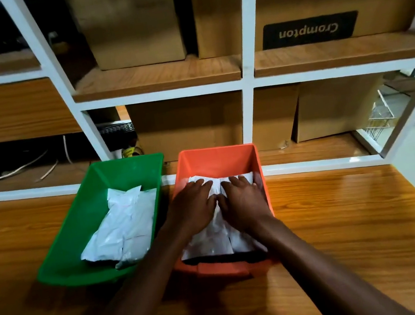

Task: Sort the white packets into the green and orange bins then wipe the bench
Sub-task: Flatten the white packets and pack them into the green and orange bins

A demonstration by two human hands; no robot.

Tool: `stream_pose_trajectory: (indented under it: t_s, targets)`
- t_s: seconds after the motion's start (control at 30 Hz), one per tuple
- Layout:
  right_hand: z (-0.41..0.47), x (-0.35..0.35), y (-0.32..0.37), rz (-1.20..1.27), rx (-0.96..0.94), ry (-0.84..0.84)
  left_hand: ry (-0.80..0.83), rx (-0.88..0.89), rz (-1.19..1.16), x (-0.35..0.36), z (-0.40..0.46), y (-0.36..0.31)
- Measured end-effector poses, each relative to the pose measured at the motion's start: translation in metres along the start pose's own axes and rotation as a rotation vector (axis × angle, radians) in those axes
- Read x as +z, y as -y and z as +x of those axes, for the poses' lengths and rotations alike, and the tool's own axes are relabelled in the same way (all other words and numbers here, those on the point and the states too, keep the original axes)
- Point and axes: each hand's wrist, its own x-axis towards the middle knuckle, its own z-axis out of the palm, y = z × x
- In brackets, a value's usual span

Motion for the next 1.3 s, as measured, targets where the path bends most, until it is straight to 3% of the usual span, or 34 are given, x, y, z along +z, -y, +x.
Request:
stream_pose_trajectory:
  t_s: [0.13,0.27,0.37,0.7,1.0,1.3]
  targets:
    - [-0.035,-0.022,0.014,0.259,-0.056,-0.290,-0.223,-0.064,-0.084,-0.029,-0.060,-0.010]
    - [-0.074,-0.031,0.038,0.377,-0.135,-0.377,-0.326,-0.160,-0.167,-0.045,-0.127,-0.014]
    - [-0.101,-0.022,0.061,0.533,-0.195,-0.322,-0.408,-0.227,-0.222,-0.043,-0.175,-0.006]
    - [-0.167,0.027,0.173,0.697,-0.387,-0.154,-0.587,-0.576,-0.257,-0.056,-0.332,0.039]
    - [-0.203,0.093,0.303,0.655,-0.448,0.105,-0.623,-0.774,-0.210,-0.072,-0.440,0.134]
    - [-0.211,0.158,0.432,0.557,-0.518,0.153,-0.636,-0.896,-0.176,-0.089,-0.523,0.248]
